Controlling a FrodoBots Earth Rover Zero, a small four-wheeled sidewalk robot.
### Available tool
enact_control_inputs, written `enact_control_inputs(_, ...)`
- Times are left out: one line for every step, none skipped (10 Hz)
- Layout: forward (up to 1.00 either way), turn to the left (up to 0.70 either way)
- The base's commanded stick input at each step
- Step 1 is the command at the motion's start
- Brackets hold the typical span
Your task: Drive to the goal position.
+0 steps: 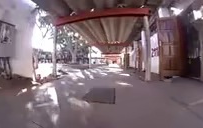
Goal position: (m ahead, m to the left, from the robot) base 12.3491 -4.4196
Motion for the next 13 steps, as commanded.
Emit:
enact_control_inputs(0.50,0.00)
enact_control_inputs(0.50,0.00)
enact_control_inputs(0.50,0.00)
enact_control_inputs(0.50,0.00)
enact_control_inputs(0.50,0.00)
enact_control_inputs(0.50,0.00)
enact_control_inputs(0.50,0.00)
enact_control_inputs(0.50,0.00)
enact_control_inputs(0.50,0.00)
enact_control_inputs(0.50,0.00)
enact_control_inputs(0.50,0.00)
enact_control_inputs(0.50,0.00)
enact_control_inputs(0.50,0.00)
